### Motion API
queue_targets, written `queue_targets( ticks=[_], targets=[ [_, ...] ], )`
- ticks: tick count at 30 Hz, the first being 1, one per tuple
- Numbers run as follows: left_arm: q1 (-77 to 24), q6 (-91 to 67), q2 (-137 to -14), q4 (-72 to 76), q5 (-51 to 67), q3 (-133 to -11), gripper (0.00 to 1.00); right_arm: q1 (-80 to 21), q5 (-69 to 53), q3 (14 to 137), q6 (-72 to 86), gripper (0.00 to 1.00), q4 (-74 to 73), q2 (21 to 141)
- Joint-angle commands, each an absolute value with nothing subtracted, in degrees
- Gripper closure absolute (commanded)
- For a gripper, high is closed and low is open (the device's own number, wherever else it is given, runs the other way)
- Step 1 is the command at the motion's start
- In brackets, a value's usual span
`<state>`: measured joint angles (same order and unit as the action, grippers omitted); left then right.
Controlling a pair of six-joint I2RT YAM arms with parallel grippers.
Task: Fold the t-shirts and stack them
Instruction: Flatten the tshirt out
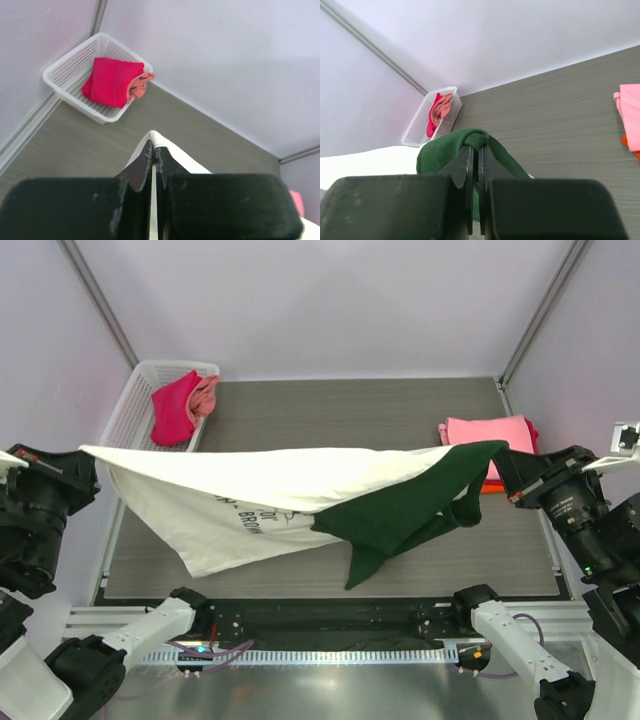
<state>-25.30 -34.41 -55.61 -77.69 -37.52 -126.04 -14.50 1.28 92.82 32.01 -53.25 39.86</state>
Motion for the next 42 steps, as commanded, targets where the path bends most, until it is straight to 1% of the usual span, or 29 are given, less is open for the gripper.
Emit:
queue_targets(
  ticks=[1, 3, 4, 5, 7, 8, 10, 12, 17, 18, 19, 20, 21, 22, 23, 25, 26, 27, 28, 29, 30, 31, 32, 34, 35, 36, 39, 42],
  targets=[
    [-24.87, -34.19, -57.12, -85.0, -37.53, -116.94, 1.0, -14.24, -3.42, 93.44, 31.82, 0.99, -57.48, 43.67],
    [-24.96, -34.1, -57.65, -80.89, -38.05, -111.47, 1.0, -14.24, -3.69, 89.67, 31.82, 0.99, -56.35, 45.7],
    [-24.87, -34.19, -57.83, -78.86, -40.32, -108.49, 1.0, -14.24, -3.6, 84.43, 31.9, 0.99, -55.21, 46.23],
    [-24.96, -34.19, -58.01, -76.58, -41.99, -101.32, 1.0, -14.24, -3.52, 81.5, 32.08, 0.99, -51.28, 47.45],
    [-24.87, -34.63, -59.41, -70.77, -46.47, -95.04, 1.0, -14.15, -2.03, 73.79, 32.61, 0.99, -47.04, 49.12],
    [-23.92, -34.89, -62.29, -69.71, -46.41, -91.96, 1.0, -14.24, -1.15, 71.91, 33.13, 0.99, -42.93, 50.44],
    [-20.85, -37.16, -65.29, -68.73, -43.53, -90.53, 1.0, -14.24, 2.96, 68.49, 33.4, 0.99, -37.65, 54.91],
    [-18.73, -38.58, -68.45, -66.38, -41.05, -88.77, 1.0, -14.06, 5.0, 69.34, 33.4, 0.99, -35.6, 61.13],
    [-15.3, -41.22, -69.08, -59.17, -37.01, -85.52, 1.0, -13.54, 4.93, 75.14, 32.7, 0.98, -31.12, 72.75],
    [-14.94, -41.22, -69.26, -58.45, -36.83, -85.08, 1.0, -13.45, 4.4, 76.97, 32.09, 0.9, -30.94, 74.43],
    [-14.33, -40.61, -69.52, -57.93, -36.65, -84.9, 1.0, -13.45, 3.79, 77.51, 31.91, 0.72, -31.02, 77.14],
    [-14.07, -40.34, -70.04, -57.4, -36.39, -84.99, 1.0, -13.45, 2.21, 77.69, 31.56, 0.45, -30.94, 77.69],
    [-13.71, -39.99, -70.83, -57.39, -36.21, -85.34, 1.0, -13.36, 1.76, 76.39, 31.29, 0.32, -30.68, 77.87],
    [-13.8, -39.99, -71.45, -57.31, -36.12, -85.34, 1.0, -13.36, 1.58, 75.07, 31.38, 0.32, -30.67, 77.52],
    [-13.71, -39.56, -71.8, -57.13, -35.95, -85.17, 1.0, -13.36, 1.23, 73.49, 31.12, 0.28, -30.76, 76.74],
    [-13.71, -39.9, -72.25, -56.95, -34.11, -83.42, 1.0, -14.84, 1.75, 68.13, 29.72, 0.3, -32.41, 73.67],
    [-13.71, -40.6, -72.07, -55.82, -32.45, -82.36, 1.0, -15.55, 4.89, 65.51, 29.71, 0.31, -34.0, 72.52],
    [-13.71, -40.87, -71.64, -54.59, -28.43, -80.96, 1.0, -17.47, 6.57, 63.91, 30.06, 0.31, -36.8, 71.2],
    [-13.71, -41.04, -70.59, -53.28, -27.0, -77.73, 1.0, -18.27, 6.94, 61.72, 30.84, 0.31, -36.83, 69.71],
    [-13.71, -41.74, -69.97, -50.91, -26.03, -76.48, 1.0, -18.89, 6.07, 56.83, 31.46, 0.32, -36.39, 66.04],
    [-13.62, -42.1, -69.44, -50.11, -25.49, -75.25, 1.0, -19.42, 2.67, 54.52, 32.07, 0.33, -35.95, 64.53],
    [-13.71, -42.27, -69.09, -49.58, -25.14, -74.54, 1.0, -20.21, 0.9, 52.4, 32.69, 0.37, -35.86, 62.95],
    [-13.62, -42.62, -68.65, -49.57, -25.14, -74.18, 1.0, -20.82, -2.25, 48.64, 34.17, 0.39, -35.77, 60.84],
    [-13.71, -42.63, -68.29, -50.1, -24.61, -74.53, 1.0, -23.19, -3.51, 45.02, 35.85, 0.47, -36.12, 58.28],
    [-13.71, -42.45, -67.86, -50.27, -24.44, -74.53, 1.0, -23.81, -3.86, 43.26, 38.21, 0.49, -36.04, 56.97],
    [-13.71, -42.28, -67.42, -50.19, -24.26, -74.44, 1.0, -24.6, -4.56, 39.94, 39.45, 0.5, -35.69, 54.52],
    [-13.62, -42.36, -66.62, -49.14, -23.65, -73.3, 1.0, -27.33, -6.23, 34.29, 42.97, 0.5, -32.97, 52.21],
    [-13.62, -42.45, -66.8, -48.95, -22.94, -73.39, 1.0, -27.69, -9.75, 30.77, 44.2, 0.51, -28.14, 53.43]
  ],
)
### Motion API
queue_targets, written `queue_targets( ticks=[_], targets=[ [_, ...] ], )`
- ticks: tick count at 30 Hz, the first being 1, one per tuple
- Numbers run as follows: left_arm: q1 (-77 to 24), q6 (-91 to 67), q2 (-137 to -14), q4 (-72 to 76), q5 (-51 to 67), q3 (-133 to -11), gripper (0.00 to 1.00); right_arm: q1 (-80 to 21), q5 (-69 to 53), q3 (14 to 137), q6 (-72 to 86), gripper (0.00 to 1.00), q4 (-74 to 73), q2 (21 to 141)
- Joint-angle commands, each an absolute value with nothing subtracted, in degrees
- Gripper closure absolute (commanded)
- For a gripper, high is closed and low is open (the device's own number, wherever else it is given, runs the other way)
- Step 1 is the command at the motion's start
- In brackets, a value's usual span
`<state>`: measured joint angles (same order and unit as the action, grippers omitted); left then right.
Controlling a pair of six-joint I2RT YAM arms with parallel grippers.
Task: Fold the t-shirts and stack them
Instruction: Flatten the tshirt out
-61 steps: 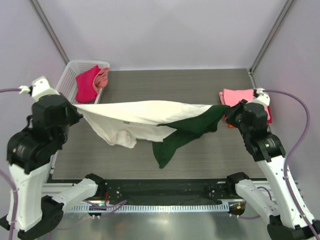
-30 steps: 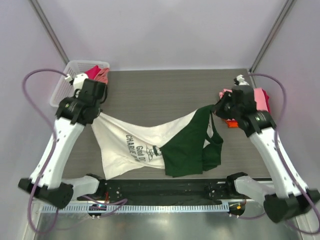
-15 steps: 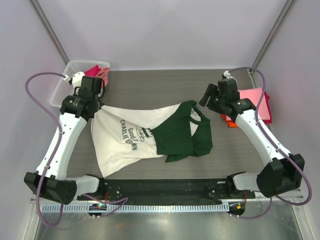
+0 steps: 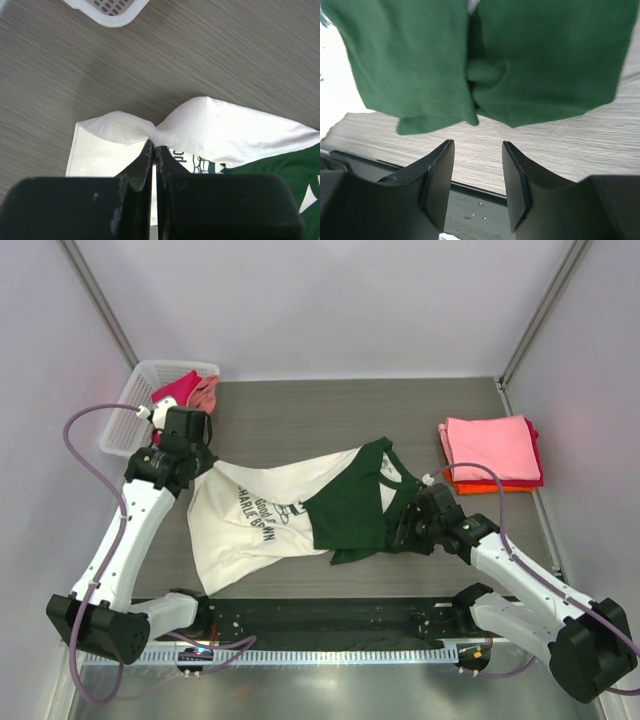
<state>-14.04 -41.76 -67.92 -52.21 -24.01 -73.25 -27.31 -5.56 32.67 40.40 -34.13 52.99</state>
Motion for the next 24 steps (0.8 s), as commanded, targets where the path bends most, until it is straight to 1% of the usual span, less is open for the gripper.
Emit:
queue_targets(
  ticks=[1, 5, 11, 18, 23, 24],
  targets=[
    [-13.62, -42.54, -67.06, -49.22, -22.94, -73.56, 1.0, -27.86, -10.45, 30.24, 44.47, 0.52, -26.04, 54.57],
    [-13.71, -42.36, -67.15, -50.01, -23.73, -74.18, 1.0, -27.95, -10.2, 29.71, 44.47, 0.53, -22.94, 56.86],
    [-13.71, -42.19, -66.27, -50.62, -25.31, -74.27, 1.0, -28.04, -11.86, 30.94, 44.21, 0.57, -18.81, 62.83],
    [-13.71, -41.75, -67.15, -51.5, -25.75, -75.67, 1.0, -28.12, -12.74, 30.67, 44.65, 0.57, -15.21, 66.09],
    [-13.71, -42.01, -67.32, -50.98, -25.05, -75.24, 1.0, -28.3, -14.15, 31.2, 45.17, 0.73, -14.77, 65.66],
    [-13.71, -42.1, -67.41, -50.89, -24.96, -75.06, 1.0, -28.3, -14.24, 31.55, 45.0, 0.81, -14.77, 65.65]
  ],
)
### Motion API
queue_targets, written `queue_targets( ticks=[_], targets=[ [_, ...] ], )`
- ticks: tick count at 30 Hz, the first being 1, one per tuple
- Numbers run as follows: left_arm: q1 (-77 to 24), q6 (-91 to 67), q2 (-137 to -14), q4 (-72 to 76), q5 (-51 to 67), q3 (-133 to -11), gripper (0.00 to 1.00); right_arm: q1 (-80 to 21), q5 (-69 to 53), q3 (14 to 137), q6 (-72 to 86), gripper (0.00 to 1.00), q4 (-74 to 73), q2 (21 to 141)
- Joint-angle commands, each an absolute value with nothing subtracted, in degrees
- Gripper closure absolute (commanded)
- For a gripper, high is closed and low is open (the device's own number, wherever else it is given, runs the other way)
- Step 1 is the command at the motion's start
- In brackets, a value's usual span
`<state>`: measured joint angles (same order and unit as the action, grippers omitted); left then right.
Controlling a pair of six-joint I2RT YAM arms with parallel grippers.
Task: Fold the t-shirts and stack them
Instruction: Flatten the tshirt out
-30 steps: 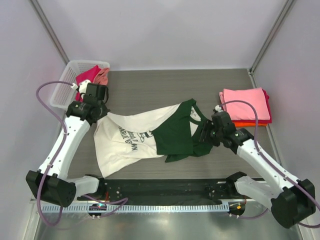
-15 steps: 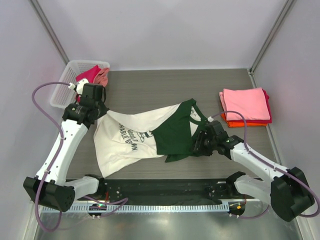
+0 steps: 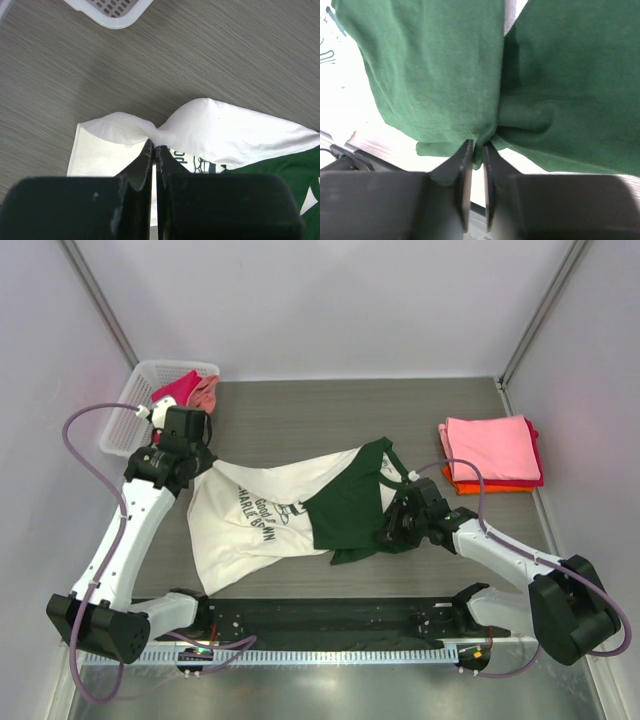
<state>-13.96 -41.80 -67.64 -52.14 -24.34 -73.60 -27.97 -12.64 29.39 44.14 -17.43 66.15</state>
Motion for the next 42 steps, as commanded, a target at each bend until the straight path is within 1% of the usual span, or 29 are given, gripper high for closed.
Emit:
queue_targets(
  ticks=[1, 2, 3, 4, 7, 10, 12, 13, 14, 16, 17, 18, 19, 20, 22, 25, 29, 32, 33, 35, 36, 37, 38, 39, 40, 41, 42],
  targets=[
    [-13.71, -42.19, -67.41, -50.8, -24.96, -74.97, 1.0, -28.3, -14.33, 31.9, 44.74, 0.84, -14.77, 65.83],
    [-13.62, -42.27, -67.59, -50.71, -24.79, -75.06, 1.0, -28.3, -14.33, 32.95, 44.56, 0.87, -14.77, 66.09],
    [-13.71, -42.36, -67.76, -50.71, -24.52, -75.06, 1.0, -28.3, -14.41, 33.65, 44.21, 0.96, -14.77, 66.27],
    [-13.71, -42.71, -67.85, -50.45, -24.35, -74.97, 1.0, -28.21, -14.5, 34.53, 43.95, 0.98, -14.85, 66.97],
    [-13.71, -42.89, -68.64, -49.92, -22.85, -75.32, 1.0, -27.42, -14.76, 39.27, 42.89, 0.99, -15.12, 68.81],
    [-13.62, -42.8, -69.96, -50.62, -23.55, -76.81, 1.0, -24.62, -17.57, 45.86, 42.02, 0.99, -15.29, 70.92],
    [-13.71, -42.71, -70.92, -51.58, -24.78, -77.95, 1.0, -22.42, -20.2, 51.92, 41.66, 0.99, -15.38, 73.73],
    [-13.71, -42.54, -72.23, -51.77, -24.96, -79.87, 1.0, -19.45, -21.43, 53.94, 41.83, 0.99, -15.38, 74.61],
    [-13.45, -41.84, -73.29, -51.85, -24.79, -81.11, 1.0, -18.38, -22.23, 58.75, 41.84, 0.99, -15.47, 77.06],
    [-12.75, -41.4, -75.75, -53.78, -23.65, -85.32, 1.0, -14.87, -23.37, 64.31, 41.75, 0.99, -15.82, 79.79],
    [-12.14, -40.96, -79.24, -54.66, -23.38, -90.56, 1.0, -13.81, -23.81, 70.6, 41.84, 0.99, -15.91, 82.76],
    [-11.87, -40.26, -80.93, -57.02, -23.29, -93.49, 1.0, -12.75, -24.25, 74.14, 42.1, 0.99, -17.04, 84.71],
    [-11.69, -39.73, -83.04, -58.35, -23.47, -96.56, 1.0, -11.0, -26.0, 81.14, 42.53, 0.99, -17.31, 86.21],
    [-11.08, -39.38, -86.36, -59.58, -23.64, -103.64, 1.0, -10.2, -26.8, 84.52, 42.97, 0.99, -17.66, 87.7],
    [-10.37, -39.2, -90.07, -64.58, -24.34, -111.23, 1.0, -8.97, -29.25, 90.85, 44.91, 0.99, -18.11, 91.66],
    [-9.06, -39.11, -94.82, -68.46, -24.26, -124.85, 1.0, -7.04, -31.01, 104.89, 46.4, 0.99, -18.02, 95.97],
    [-8.35, -40.78, -94.22, -67.77, -22.77, -128.75, 1.0, -5.72, -35.32, 117.64, 49.48, 0.99, -18.02, 98.88],
    [-8.35, -42.54, -90.36, -65.75, -19.61, -127.19, 1.0, -5.1, -35.86, 122.16, 48.69, 0.99, -18.19, 94.94],
    [-8.35, -42.54, -86.52, -63.04, -17.6, -125.61, 1.0, -5.01, -35.77, 122.08, 48.08, 0.99, -18.19, 93.01],
    [-8.35, -41.93, -82.03, -58.91, -16.09, -119.64, 1.0, -4.92, -36.03, 120.07, 45.8, 0.99, -18.11, 85.98],
    [-8.35, -41.58, -77.3, -57.32, -14.17, -117.1, 1.0, -4.83, -35.77, 118.93, 44.92, 0.99, -18.11, 83.43],
    [-8.26, -40.44, -74.21, -53.91, -13.11, -112.55, 1.0, -4.83, -34.29, 116.13, 43.69, 0.99, -18.11, 77.49],
    [-8.35, -40.17, -71.66, -52.22, -11.96, -109.98, 1.0, -4.92, -34.28, 114.89, 42.9, 0.99, -18.11, 74.91],
    [-8.35, -40.08, -69.11, -50.9, -10.91, -107.86, 1.0, -4.92, -32.62, 113.83, 42.19, 0.99, -18.28, 71.75],
    [-8.35, -39.9, -63.69, -49.93, -10.46, -106.19, 1.0, -4.92, -32.0, 112.43, 41.58, 0.99, -18.46, 69.28],
    [-8.35, -39.64, -61.46, -48.7, -10.2, -103.65, 1.0, -4.92, -31.38, 112.06, 41.14, 0.99, -19.33, 64.39],
    [-8.35, -39.55, -59.0, -48.78, -10.02, -103.01, 1.0, -4.83, -30.33, 112.23, 40.78, 0.99, -19.94, 62.34]
  ],
)
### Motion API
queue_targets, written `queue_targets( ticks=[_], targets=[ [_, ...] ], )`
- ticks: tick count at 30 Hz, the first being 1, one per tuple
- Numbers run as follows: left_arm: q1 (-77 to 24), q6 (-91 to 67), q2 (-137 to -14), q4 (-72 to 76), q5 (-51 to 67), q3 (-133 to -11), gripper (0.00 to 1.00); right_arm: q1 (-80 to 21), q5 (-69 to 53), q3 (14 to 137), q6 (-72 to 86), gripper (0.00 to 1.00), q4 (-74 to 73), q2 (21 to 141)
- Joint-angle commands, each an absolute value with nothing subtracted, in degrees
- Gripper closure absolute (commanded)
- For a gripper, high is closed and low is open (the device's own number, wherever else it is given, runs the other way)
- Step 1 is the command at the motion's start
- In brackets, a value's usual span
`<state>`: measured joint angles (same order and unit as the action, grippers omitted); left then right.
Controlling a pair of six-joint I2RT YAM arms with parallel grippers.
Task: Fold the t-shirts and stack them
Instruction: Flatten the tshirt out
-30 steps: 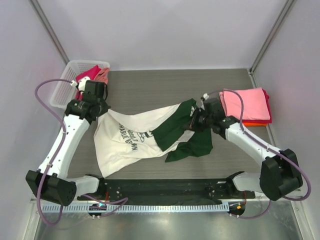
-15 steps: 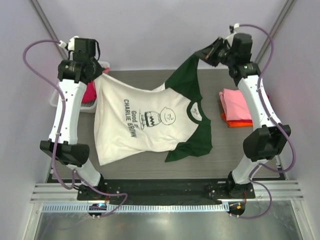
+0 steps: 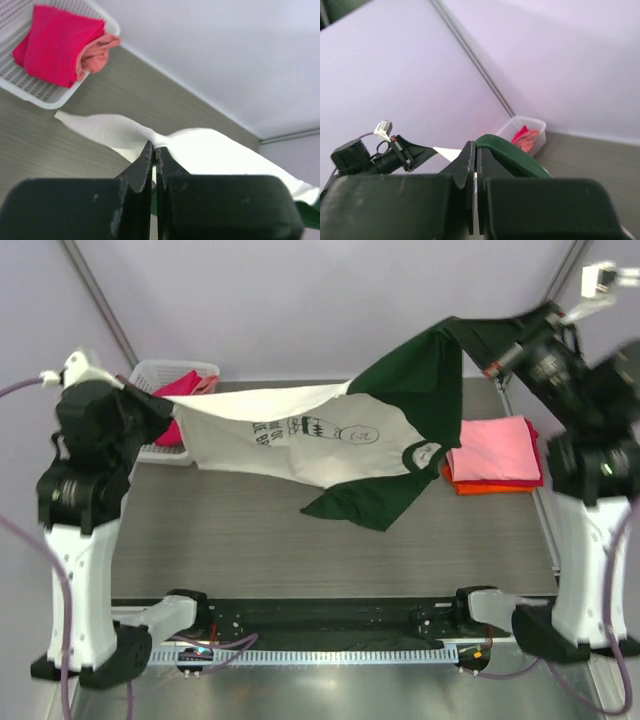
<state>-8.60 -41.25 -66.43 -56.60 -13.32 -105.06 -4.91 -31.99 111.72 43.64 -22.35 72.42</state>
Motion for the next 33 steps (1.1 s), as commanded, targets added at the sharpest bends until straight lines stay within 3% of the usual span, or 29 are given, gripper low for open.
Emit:
queue_targets(
  ticks=[1, 6, 11, 15, 19, 27, 31, 33],
  targets=[
    [-8.44, -39.29, -55.49, -49.13, -9.76, -102.92, 1.0, -4.83, -29.89, 112.76, 40.52, 0.99, -20.65, 60.4],
    [-8.44, -37.79, -49.05, -55.27, -10.28, -111.16, 1.0, -4.92, -24.98, 116.45, 38.15, 0.99, -23.38, 50.11],
    [-8.44, -38.58, -52.2, -62.74, -11.17, -124.62, 1.0, -5.01, -20.83, 127.6, 39.72, 0.99, -24.26, 51.85],
    [-8.44, -39.11, -53.17, -61.62, -10.98, -119.73, 1.0, -5.01, -21.44, 131.22, 42.1, 0.99, -26.28, 55.72],
    [-8.44, -38.76, -55.01, -58.72, -10.64, -107.97, 1.0, -5.1, -22.06, 123.87, 42.71, 0.99, -27.33, 59.41],
    [-8.35, -37.27, -66.26, -51.42, -12.92, -98.26, 1.0, -5.01, -23.64, 112.15, 41.31, 0.99, -27.78, 75.48],
    [-7.56, -36.56, -76.27, -51.15, -14.94, -106.41, 1.0, -5.01, -25.13, 122.55, 42.36, 0.99, -27.51, 86.37],
    [-5.9, -36.3, -83.47, -52.03, -12.76, -118.04, 1.0, -3.87, -27.85, 130.91, 46.46, 0.99, -27.68, 92.78]
  ],
)
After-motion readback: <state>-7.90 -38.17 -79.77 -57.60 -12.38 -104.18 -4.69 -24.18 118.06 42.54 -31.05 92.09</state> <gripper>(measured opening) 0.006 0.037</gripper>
